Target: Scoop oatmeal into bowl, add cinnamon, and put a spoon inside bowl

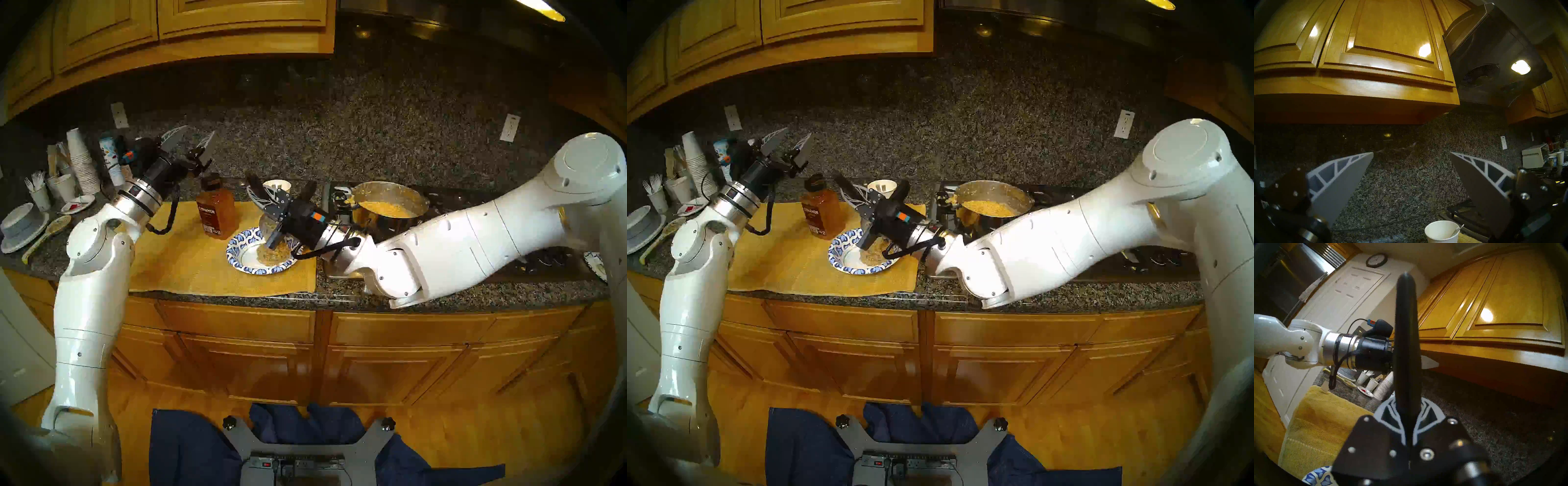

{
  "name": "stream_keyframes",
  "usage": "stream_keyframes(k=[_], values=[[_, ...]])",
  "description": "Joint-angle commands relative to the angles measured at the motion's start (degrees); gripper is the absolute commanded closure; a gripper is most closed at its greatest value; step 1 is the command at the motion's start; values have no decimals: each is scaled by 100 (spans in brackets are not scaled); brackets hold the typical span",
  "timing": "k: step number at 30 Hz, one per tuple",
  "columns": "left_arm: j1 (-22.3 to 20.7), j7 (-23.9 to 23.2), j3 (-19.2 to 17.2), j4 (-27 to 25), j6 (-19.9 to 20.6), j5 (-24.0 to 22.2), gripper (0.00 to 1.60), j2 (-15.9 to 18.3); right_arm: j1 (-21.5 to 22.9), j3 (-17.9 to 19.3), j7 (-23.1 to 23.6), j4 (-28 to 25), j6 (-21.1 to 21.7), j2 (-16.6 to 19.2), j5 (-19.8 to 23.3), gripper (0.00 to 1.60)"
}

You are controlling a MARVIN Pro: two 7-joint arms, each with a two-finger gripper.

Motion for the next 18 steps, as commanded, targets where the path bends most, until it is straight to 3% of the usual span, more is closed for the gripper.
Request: stream_keyframes(k=[1, 18], values=[[-191, -7, -36, -132, -65, -45, 0, 2, 226, 204, -98, -8, -31, 84, -18, 160], [-192, -8, -36, -132, -66, -46, 0, 2, 178, 237, -74, 9, -40, 70, 9, 160]])
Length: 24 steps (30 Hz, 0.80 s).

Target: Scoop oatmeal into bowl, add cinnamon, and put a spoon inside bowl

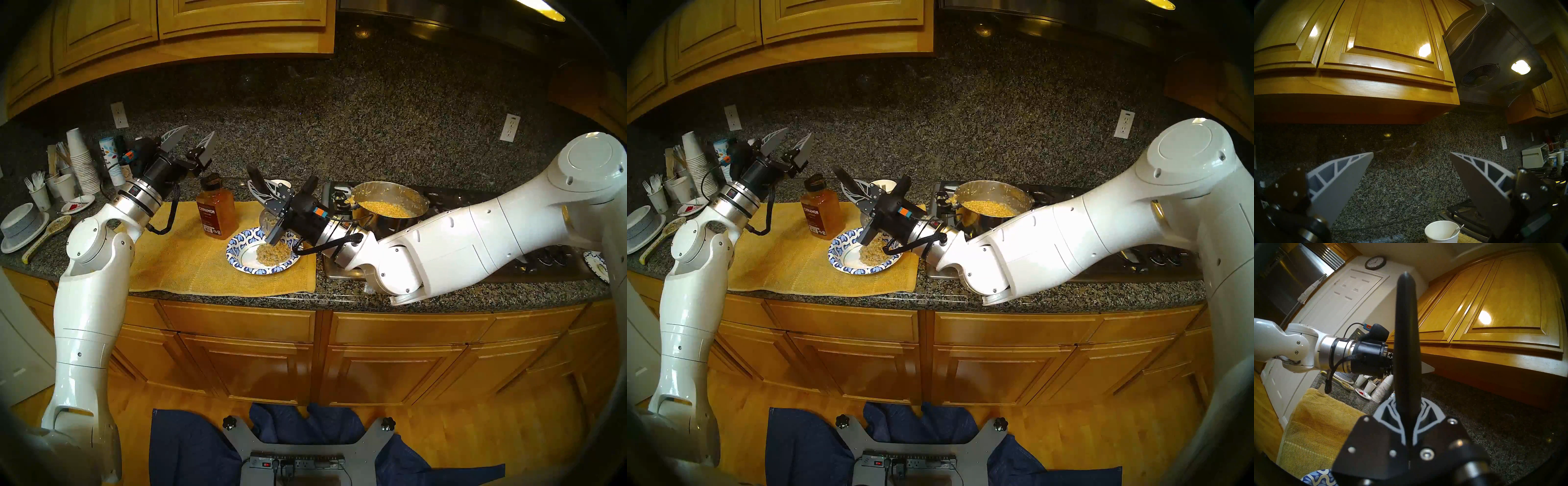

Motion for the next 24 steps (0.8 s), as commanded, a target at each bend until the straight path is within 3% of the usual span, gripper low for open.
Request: stream_keyframes(k=[1, 11, 24], values=[[-191, -8, -36, -132, -66, -45, 0, 1, 161, 198, -91, 31, -23, 23, 24, 160], [-189, -7, -36, -132, -64, -45, 0, 2, 128, 335, -39, -141, -346, 80, 521, 160], [-191, -8, -36, -132, -67, -46, 0, 2, 147, 281, 222, -101, -280, 80, 693, 160]])
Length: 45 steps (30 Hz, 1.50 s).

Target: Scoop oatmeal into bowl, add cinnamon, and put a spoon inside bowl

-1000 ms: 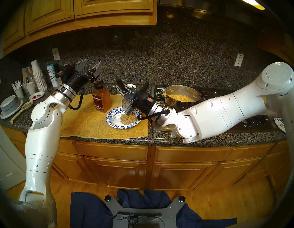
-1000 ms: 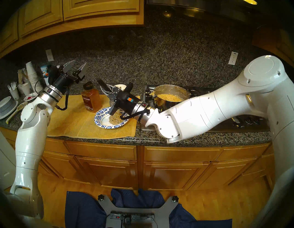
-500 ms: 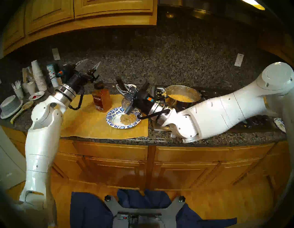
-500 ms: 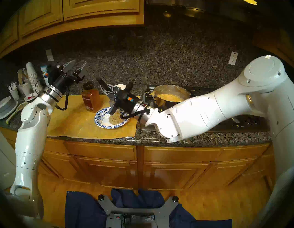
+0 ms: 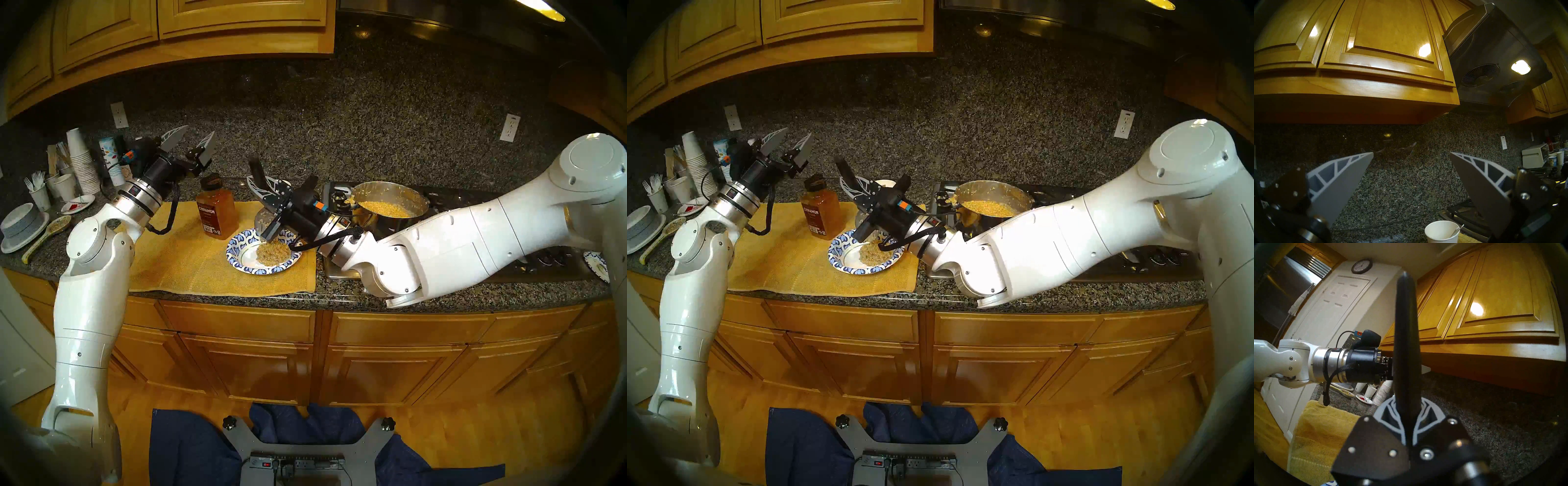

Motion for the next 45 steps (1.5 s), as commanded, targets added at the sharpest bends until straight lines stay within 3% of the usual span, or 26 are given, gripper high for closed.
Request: stream_keyframes(k=[1, 45], values=[[-191, -8, -36, -131, -66, -46, 0, 1, 138, 128, -35, 119, -14, 19, 33, 160], [-190, -7, -35, -132, -66, -46, 0, 3, 143, 151, -44, 195, -52, 13, 40, 160]])
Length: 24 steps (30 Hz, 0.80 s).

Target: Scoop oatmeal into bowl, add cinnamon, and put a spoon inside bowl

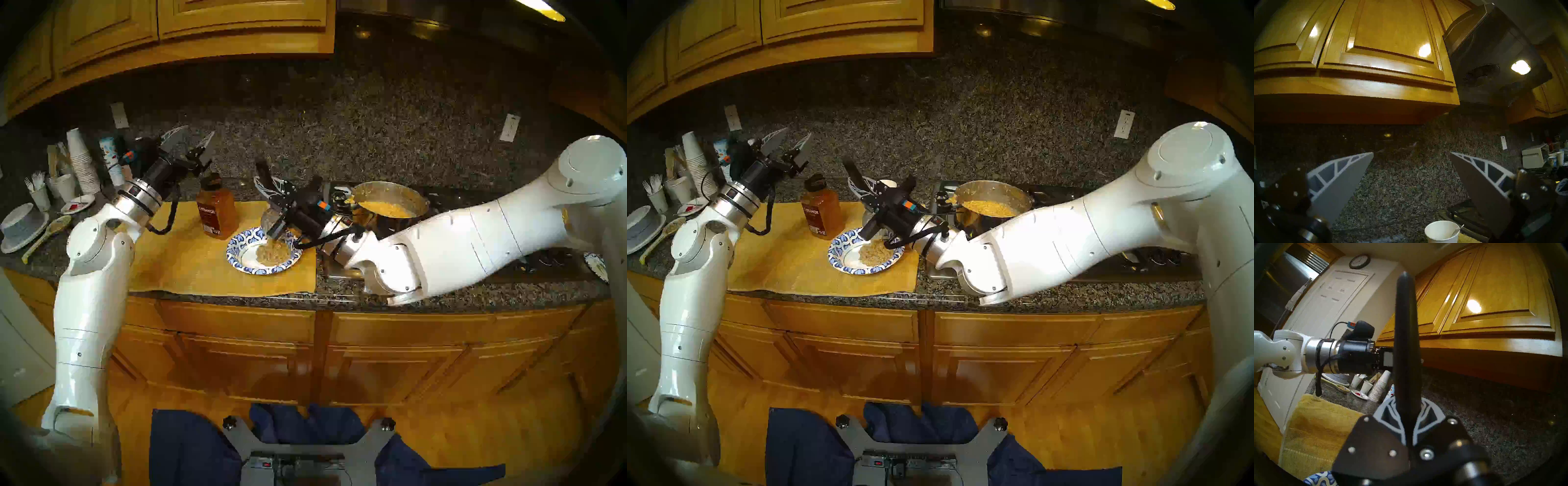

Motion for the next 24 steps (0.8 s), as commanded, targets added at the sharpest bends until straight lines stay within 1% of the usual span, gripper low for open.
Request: stream_keyframes(k=[1, 8, 11, 19, 21, 22, 24], values=[[-189, -8, -37, -132, -64, -44, 0, 3, 228, 211, -62, -33, -43, 34, 8, 160], [-188, -7, -36, -133, -63, -44, 0, 5, 328, 266, -75, -128, -39, 110, -22, 160], [-188, -6, -36, -133, -63, -44, 0, 5, 356, 280, -73, -199, -36, 137, 74, 160], [-187, -6, -36, -133, -62, -44, 0, 5, 319, 362, -61, -195, -222, 219, 476, 160], [-186, -5, -36, -133, -61, -43, 0, 6, 307, 445, -48, -232, -305, 260, 689, 160], [-184, -5, -36, -134, -59, -42, 0, 7, 277, 543, -42, -299, -305, 309, 861, 160], [-183, -5, -36, -134, -59, -42, 0, 8, 295, 617, 22, -352, -305, 358, 1035, 160]])
